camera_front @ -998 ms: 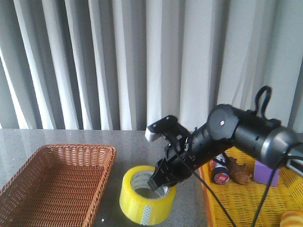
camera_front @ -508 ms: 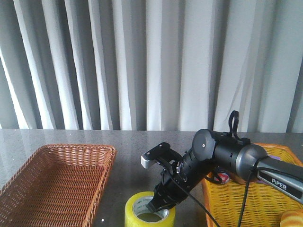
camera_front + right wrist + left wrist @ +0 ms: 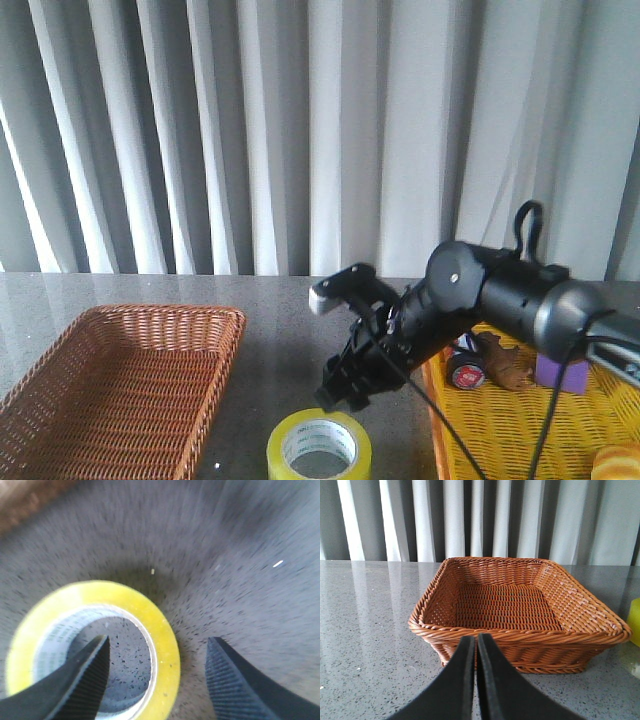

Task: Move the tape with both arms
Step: 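Open the right gripper and withdraw it from the tape roll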

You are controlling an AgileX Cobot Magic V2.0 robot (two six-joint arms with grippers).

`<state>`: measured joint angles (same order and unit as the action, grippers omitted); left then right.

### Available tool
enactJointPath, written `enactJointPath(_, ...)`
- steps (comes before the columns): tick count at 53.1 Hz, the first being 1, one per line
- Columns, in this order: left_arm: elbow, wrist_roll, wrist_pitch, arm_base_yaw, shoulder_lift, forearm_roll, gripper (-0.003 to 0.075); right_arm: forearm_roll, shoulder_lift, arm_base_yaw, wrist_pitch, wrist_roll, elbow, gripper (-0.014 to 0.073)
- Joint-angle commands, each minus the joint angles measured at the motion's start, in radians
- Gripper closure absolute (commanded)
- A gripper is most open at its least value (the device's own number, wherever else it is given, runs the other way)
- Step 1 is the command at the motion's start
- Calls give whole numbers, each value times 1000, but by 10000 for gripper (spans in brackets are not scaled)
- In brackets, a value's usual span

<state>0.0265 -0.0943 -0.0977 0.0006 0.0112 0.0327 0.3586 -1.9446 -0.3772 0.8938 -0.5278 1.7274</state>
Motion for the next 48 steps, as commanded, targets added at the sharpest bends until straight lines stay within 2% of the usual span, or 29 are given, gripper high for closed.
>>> enactJointPath(1, -30, -10, 76, 0, 7, -1, 727, 18, 180, 20, -36, 16, 32, 179)
enactJointPath(7, -30, -9, 76, 0, 7, 1, 727, 19, 334, 38, -14, 26, 32, 231)
enactJointPath(11, -30, 0, 76, 0, 7, 9, 727, 7, 444, 41, -2, 25, 29, 305)
enactJointPath(17, -30, 0, 76, 0, 7, 9, 727, -12, 613, 41, -13, 25, -32, 454)
enactJointPath(23, -30, 0, 76, 0, 7, 9, 727, -10, 810, 41, -90, 28, -199, 611)
enactJointPath(32, -30, 0, 81, 0, 7, 9, 727, -61, 1101, 41, -238, 116, -543, 603)
enactJointPath(37, -30, 0, 81, 0, 7, 9, 727, -171, 1234, 41, -317, 184, -749, 602)
enactJointPath(41, -30, -1, 85, 0, 7, 9, 727, -257, 1352, 41, -373, 287, -905, 602)
enactJointPath(48, -30, -1, 88, 0, 7, 9, 727, -370, 1523, 41, -468, 428, -1118, 602)
